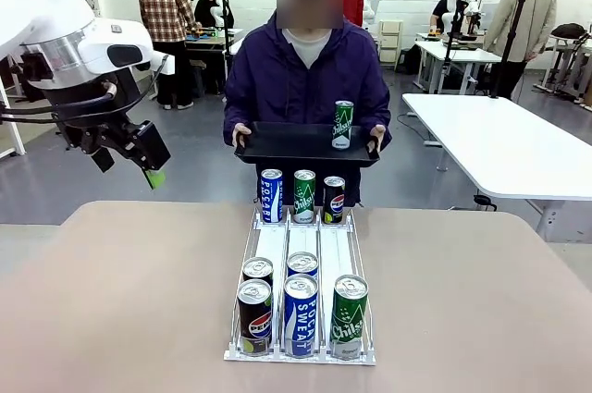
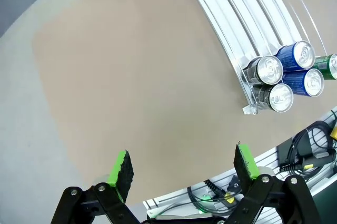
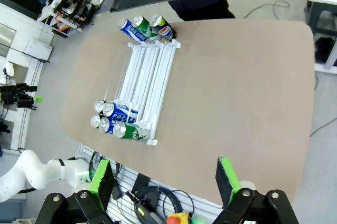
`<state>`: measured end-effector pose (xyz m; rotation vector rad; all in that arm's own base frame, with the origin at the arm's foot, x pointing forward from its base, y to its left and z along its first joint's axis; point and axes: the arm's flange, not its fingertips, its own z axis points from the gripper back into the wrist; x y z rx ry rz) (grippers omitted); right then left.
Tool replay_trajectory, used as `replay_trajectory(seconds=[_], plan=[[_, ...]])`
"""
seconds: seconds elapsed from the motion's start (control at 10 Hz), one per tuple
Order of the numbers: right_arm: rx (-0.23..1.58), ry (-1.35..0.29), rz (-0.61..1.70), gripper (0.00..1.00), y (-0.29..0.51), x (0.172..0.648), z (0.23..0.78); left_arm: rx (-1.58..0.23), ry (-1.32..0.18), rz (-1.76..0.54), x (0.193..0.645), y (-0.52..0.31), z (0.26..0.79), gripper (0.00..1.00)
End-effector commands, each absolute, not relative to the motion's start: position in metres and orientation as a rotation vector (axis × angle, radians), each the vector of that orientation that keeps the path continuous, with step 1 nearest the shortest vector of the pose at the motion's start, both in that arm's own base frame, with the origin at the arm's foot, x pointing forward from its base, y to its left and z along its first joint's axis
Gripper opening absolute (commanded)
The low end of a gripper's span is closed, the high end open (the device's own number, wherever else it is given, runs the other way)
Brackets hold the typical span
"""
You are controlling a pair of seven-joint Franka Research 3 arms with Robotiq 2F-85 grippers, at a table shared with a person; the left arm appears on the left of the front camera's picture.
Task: Retrieve and hand over the desired beverage to the person.
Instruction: Pick up another can of the same type that the person held from the Automatic Can Dispenser.
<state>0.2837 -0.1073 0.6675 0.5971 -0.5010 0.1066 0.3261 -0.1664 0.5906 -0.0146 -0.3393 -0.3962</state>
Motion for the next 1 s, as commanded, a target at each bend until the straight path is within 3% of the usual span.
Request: replay_trajectory(seconds=[0.0,0.2,0.3,0.7,0.9], plan=[[0.595,-0.499,0.107,1.00,-0.108,0.286,0.668,0.003,-0.353,-0.400,0.325,-0.164,0.590,1.00],[0.595,-0.499,0.107,1.00,-0.108,0.286,0.668,-0.014,-0.341,-0.396,0.326,-0.166,0.591,1.00],[0.595,-0.499,0.107,1.00,-0.108,0.286,0.668,-0.123,-0.296,-0.281,0.321,-0.182,0.579,1.00],[0.595,-0.499,0.107,1.00,-0.108,0.286,0.668,-0.111,-0.142,-0.094,0.292,-0.257,0.526,1.00],[0.595,-0.499,0.107,1.00,-0.108,0.286,0.668,-0.091,-0.076,-0.003,0.299,-0.282,0.502,1.00]])
